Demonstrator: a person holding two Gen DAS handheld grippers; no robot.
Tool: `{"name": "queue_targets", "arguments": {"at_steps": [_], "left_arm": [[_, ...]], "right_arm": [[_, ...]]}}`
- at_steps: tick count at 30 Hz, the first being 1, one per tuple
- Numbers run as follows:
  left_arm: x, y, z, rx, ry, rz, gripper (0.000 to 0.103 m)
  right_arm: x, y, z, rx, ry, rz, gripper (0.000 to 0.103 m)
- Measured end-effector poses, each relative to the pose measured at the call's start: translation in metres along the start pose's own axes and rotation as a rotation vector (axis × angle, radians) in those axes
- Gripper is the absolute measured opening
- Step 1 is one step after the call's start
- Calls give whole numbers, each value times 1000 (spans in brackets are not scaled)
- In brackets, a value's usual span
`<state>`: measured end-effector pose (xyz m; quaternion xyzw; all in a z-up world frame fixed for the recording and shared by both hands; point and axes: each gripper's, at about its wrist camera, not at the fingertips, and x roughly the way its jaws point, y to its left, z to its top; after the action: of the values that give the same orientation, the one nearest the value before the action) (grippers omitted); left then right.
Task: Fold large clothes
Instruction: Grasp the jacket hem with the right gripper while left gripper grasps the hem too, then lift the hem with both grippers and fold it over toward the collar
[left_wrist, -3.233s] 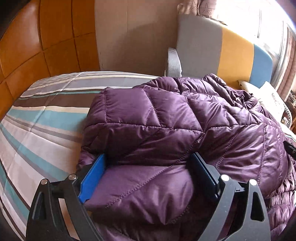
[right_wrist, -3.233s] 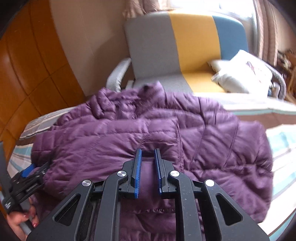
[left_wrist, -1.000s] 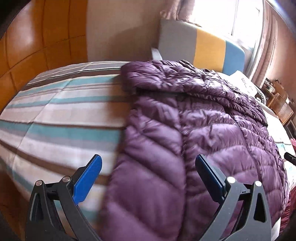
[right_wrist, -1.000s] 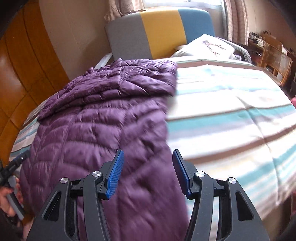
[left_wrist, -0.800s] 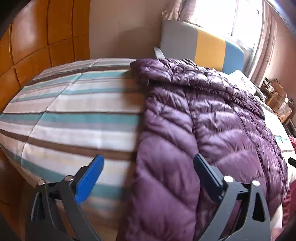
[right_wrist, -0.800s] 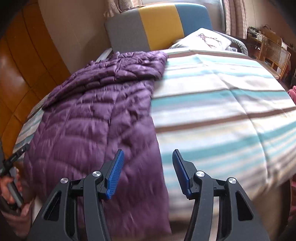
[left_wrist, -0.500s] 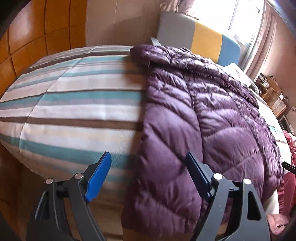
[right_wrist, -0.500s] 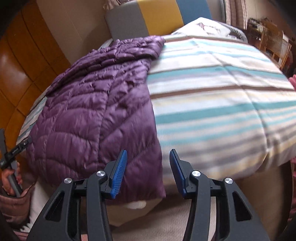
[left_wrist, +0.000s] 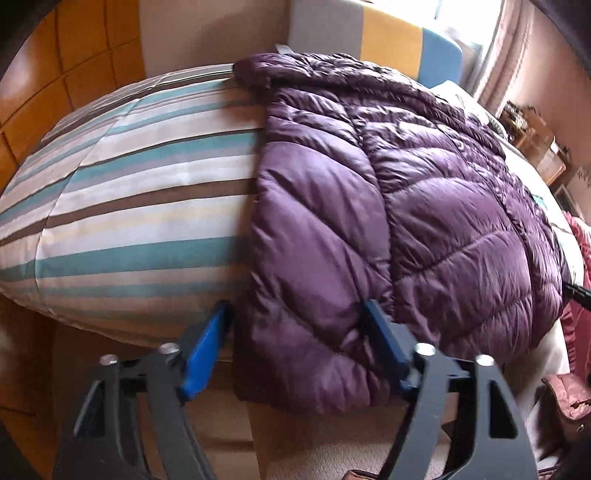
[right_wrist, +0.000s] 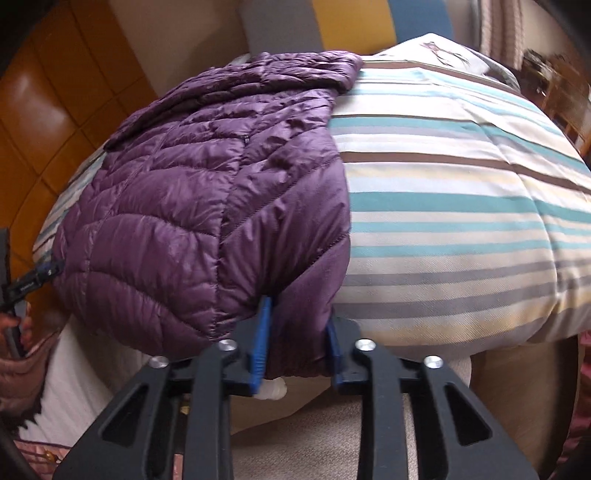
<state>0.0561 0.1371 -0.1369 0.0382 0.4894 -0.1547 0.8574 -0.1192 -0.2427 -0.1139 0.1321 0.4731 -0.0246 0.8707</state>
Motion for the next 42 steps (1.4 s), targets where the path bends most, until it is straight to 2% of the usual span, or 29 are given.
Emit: {"name": "queue_targets", "arguments": {"at_steps": [1, 2, 3, 5, 8, 17, 26, 31, 34, 38, 42], "left_arm": [[-3, -2, 1, 3, -3, -3, 41], [-6, -5, 2, 8, -11, -17, 29], [-8, -8, 3, 12, -17, -38, 13], [-14, -12, 4, 21, -33, -51, 9], [-27, -16, 8, 28, -82, -71, 7], [-83, -17, 19, 0, -326, -152, 5], [-134, -11, 23, -32, -516, -252, 5], [-173, 4, 22, -120, -633, -332, 5], [-199, 13, 18, -170, -716, -337, 5], [-223, 16, 15, -190, -802, -340, 6], [-207, 12, 37, -165, -784, -314, 6]], "right_arm": [[1, 0, 0, -4, -1, -1, 17], [1, 2, 1, -9, -9, 2, 15], [0, 2, 2, -7, -13, 6, 12], [-5, 1, 4, 7, -38, 34, 10], [-16, -5, 8, 34, -79, 102, 8], [-52, -2, 18, 15, -226, 246, 7], [-109, -1, 31, -21, -441, 410, 7], [-148, -9, 37, -29, -565, 493, 7], [-169, -20, 38, 16, -634, 537, 7], [-183, -26, 43, 33, -694, 519, 7], [-167, -25, 74, 43, -696, 444, 7]]}}
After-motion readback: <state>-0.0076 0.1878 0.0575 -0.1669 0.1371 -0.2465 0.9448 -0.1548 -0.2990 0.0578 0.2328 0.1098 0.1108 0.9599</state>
